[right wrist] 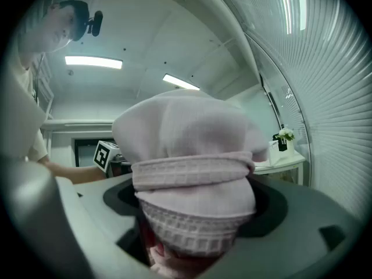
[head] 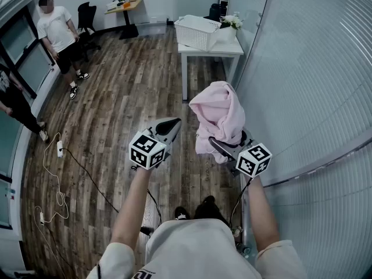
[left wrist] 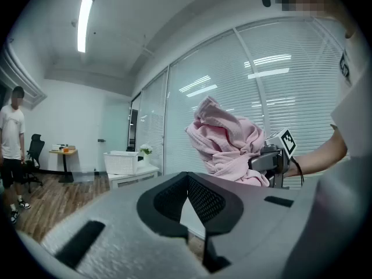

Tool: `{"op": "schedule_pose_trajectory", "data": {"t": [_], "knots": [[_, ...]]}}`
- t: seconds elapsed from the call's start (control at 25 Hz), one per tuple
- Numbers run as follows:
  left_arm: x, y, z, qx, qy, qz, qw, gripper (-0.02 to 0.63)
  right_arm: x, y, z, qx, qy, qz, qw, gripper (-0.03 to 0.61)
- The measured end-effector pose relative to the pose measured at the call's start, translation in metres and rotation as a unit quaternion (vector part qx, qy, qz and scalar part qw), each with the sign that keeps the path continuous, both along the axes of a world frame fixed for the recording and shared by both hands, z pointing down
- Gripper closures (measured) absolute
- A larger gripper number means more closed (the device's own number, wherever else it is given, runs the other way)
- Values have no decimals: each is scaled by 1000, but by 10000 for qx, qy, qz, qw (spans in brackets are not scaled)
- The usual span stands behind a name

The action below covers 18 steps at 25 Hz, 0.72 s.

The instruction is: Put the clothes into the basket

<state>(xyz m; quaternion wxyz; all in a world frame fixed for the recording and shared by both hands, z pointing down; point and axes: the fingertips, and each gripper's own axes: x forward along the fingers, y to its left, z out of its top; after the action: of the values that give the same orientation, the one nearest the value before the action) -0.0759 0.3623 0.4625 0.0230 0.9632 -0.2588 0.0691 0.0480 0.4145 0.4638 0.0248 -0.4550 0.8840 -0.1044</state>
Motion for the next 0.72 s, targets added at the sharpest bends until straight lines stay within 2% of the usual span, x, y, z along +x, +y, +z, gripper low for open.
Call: {"op": "schedule_pose_trajectory", "data": {"t": [0.28, 0.48, 0.72], "knots": [[3, 2, 0, 13, -79, 73, 9999, 601, -2, 1, -2, 26, 40, -44, 10000, 124], [-10, 9, -1, 32, -80, 59, 9999, 601, -12, 6, -4, 30, 77, -54, 10000, 124], [-35, 7, 5, -16, -139, -19, 9999, 601, -16, 1, -7, 56, -101, -6, 9999, 124]]}}
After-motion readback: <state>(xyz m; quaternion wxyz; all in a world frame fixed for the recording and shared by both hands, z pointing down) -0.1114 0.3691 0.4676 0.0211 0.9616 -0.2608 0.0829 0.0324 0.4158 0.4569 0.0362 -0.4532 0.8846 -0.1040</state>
